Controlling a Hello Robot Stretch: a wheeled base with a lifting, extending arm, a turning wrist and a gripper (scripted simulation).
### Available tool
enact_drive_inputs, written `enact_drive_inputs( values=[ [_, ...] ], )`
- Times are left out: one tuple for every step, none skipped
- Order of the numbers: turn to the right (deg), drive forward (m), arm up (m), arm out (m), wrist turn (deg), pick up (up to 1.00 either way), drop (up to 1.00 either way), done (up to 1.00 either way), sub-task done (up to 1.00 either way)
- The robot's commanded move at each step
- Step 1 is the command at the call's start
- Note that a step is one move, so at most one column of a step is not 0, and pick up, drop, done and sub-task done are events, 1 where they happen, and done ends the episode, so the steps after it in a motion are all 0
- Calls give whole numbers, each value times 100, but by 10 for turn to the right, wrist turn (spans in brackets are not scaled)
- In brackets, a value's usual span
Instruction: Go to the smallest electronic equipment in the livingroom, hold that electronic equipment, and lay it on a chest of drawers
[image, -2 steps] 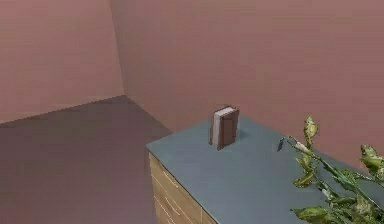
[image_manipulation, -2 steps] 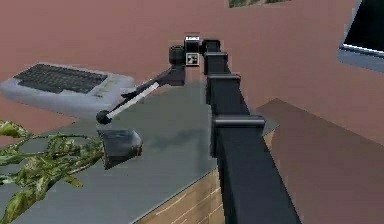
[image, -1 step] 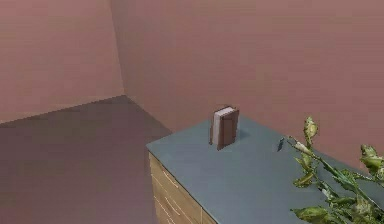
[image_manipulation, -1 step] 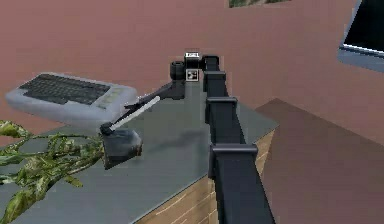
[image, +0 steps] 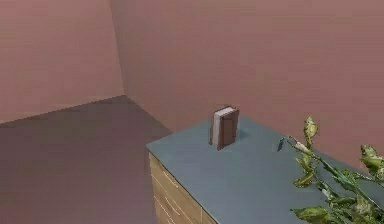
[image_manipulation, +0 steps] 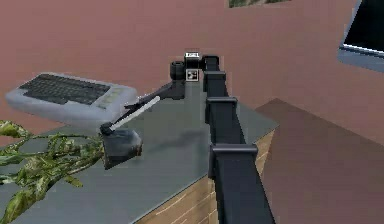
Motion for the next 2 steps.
enact_drive_inputs(
  values=[
    [0, 0, 0, 0, 0, 0, 100, 0, 0],
    [0, 0, 4, 0, 0, 0, 0, 0, 0]
  ],
)
